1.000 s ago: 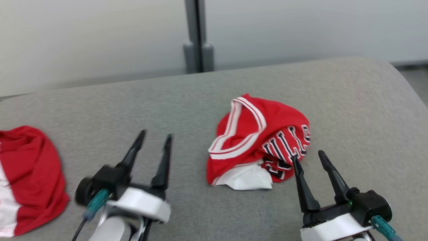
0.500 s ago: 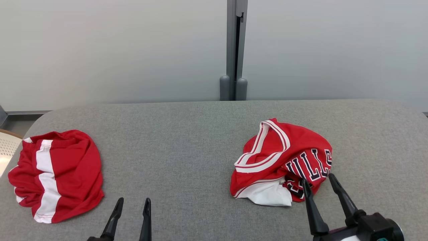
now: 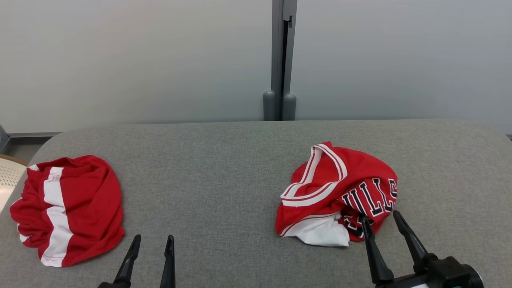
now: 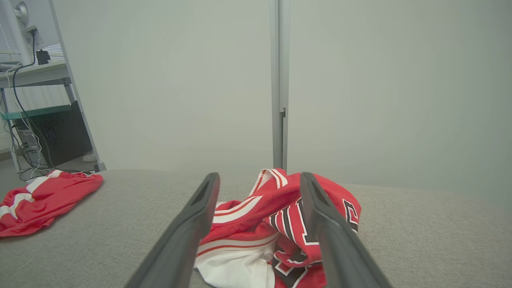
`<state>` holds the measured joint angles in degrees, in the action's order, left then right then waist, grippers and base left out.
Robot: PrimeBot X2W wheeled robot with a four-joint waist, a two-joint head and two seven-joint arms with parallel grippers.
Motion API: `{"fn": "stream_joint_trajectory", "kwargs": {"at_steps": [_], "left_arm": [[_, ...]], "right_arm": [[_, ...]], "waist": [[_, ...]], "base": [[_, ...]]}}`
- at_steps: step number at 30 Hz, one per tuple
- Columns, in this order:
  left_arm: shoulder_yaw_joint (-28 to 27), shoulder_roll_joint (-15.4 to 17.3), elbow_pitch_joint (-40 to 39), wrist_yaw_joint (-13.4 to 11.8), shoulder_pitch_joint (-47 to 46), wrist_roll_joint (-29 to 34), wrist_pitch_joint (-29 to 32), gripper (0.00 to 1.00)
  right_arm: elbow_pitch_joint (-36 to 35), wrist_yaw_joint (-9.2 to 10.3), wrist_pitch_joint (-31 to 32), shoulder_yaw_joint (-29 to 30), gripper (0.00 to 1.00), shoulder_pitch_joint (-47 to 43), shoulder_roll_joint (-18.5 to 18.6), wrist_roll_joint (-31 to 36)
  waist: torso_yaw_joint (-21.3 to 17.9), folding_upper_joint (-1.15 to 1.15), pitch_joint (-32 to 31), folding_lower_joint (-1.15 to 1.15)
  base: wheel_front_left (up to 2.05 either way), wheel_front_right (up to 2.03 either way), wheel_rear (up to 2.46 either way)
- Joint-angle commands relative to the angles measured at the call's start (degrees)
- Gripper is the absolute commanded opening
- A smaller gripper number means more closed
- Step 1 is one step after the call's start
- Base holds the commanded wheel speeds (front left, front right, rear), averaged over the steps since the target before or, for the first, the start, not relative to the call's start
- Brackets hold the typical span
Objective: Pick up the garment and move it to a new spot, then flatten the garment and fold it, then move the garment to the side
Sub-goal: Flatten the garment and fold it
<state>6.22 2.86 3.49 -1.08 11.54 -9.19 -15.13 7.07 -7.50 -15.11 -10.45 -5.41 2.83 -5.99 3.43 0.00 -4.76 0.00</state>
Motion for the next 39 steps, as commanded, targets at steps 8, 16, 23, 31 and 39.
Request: {"fn": "stream_joint_trajectory", "kwargs": {"at_steps": [8,16,23,31,39], "left_arm": [[0.3,0.1,0.1,-0.3,-0.8,0.6,0.0,1.00],[1.9,0.1,5.9,3.8,-2.6,-3.6,0.0,1.00],[9.0,0.7,16.2,8.6,-13.0,-6.7,0.0,1.00],[28.7,3.0,22.1,8.5,-27.3,-24.7,4.6,1.00],[37.1,6.1,24.4,8.5,-37.7,-43.2,9.9,1.00]], "right_arm": [[0.4,0.02,-0.1,-0.2,1.00,0.3,0.1,-0.1],[0.9,0.02,-0.1,-1.1,1.00,0.3,0.1,0.5],[1.2,0.02,-0.1,-1.3,1.00,1.3,0.1,0.6],[0.8,0.02,-0.1,-2.0,1.00,3.7,0.1,2.3],[0.4,0.02,-0.1,-2.4,1.00,6.8,0.1,3.1]], "waist": [[-0.6,0.00,0.0,0.00],[-0.9,0.00,0.6,0.00],[-1.5,0.00,3.1,0.00],[-3.7,0.00,8.7,0.00],[-5.7,0.00,14.5,0.00]], "base": [[0.00,0.00,0.00],[0.00,0.00,0.00],[0.00,0.00,0.00],[0.00,0.00,0.00],[0.00,0.00,0.00]]}}
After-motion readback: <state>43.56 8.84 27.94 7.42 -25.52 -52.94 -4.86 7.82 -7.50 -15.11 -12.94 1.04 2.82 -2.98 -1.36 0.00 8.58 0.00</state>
